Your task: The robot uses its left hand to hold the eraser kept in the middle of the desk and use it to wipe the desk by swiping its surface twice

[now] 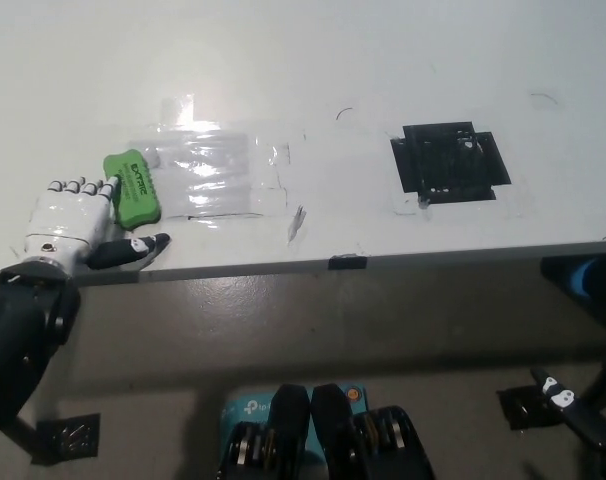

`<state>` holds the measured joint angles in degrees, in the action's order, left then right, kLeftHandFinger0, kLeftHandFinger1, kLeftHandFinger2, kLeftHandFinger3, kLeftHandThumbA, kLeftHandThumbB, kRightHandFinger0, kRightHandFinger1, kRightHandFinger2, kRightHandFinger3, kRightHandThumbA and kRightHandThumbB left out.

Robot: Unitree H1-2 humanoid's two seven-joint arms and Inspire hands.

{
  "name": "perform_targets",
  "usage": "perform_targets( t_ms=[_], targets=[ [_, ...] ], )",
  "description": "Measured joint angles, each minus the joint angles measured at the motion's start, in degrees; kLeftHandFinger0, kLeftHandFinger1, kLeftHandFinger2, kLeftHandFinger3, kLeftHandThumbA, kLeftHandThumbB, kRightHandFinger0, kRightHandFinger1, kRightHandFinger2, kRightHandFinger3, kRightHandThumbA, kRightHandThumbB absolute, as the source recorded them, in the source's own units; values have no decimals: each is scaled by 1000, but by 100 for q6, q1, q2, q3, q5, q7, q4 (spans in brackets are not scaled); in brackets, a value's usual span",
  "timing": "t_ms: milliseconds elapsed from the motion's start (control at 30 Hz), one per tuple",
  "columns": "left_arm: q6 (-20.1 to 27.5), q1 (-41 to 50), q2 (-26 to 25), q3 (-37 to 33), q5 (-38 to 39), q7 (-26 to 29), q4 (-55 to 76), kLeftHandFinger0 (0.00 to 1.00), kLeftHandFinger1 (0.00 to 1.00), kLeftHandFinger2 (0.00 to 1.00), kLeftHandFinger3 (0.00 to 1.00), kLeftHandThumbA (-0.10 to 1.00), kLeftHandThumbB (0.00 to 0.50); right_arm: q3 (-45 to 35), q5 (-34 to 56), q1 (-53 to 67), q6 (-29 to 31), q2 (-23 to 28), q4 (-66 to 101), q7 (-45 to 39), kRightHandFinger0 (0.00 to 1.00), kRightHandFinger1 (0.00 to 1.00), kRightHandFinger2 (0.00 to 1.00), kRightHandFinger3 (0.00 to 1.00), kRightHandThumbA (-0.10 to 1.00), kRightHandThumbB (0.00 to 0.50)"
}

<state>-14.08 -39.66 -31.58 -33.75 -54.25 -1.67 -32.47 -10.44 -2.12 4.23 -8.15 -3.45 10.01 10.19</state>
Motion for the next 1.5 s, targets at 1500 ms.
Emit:
perform_targets(
  t_ms=[1500],
  targets=[
    [552, 251, 218, 187, -505, -76, 1287, 1000, 1000, 1000, 1000, 1000, 452, -20, 22, 100, -217, 61, 203, -5, 991, 1000, 1000, 1000, 1000, 103]
  ],
)
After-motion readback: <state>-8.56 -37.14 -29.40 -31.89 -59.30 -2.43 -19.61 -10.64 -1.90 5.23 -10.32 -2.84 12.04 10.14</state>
